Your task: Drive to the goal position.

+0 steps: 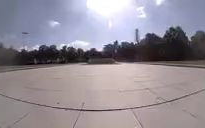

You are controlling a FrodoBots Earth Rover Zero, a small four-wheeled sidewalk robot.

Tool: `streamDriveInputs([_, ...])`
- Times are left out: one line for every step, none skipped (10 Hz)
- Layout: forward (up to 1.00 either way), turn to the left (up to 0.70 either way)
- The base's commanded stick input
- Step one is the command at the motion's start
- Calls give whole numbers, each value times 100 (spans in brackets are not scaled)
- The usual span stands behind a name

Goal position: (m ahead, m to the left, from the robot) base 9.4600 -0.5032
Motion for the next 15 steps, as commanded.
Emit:
streamDriveInputs([70, 0])
streamDriveInputs([70, 0])
streamDriveInputs([70, 0])
streamDriveInputs([70, 0])
streamDriveInputs([70, 0])
streamDriveInputs([70, 0])
streamDriveInputs([70, 0])
streamDriveInputs([70, -2])
streamDriveInputs([70, -2])
streamDriveInputs([70, -2])
streamDriveInputs([70, -2])
streamDriveInputs([70, -2])
streamDriveInputs([70, -2])
streamDriveInputs([70, -2])
streamDriveInputs([70, -3])
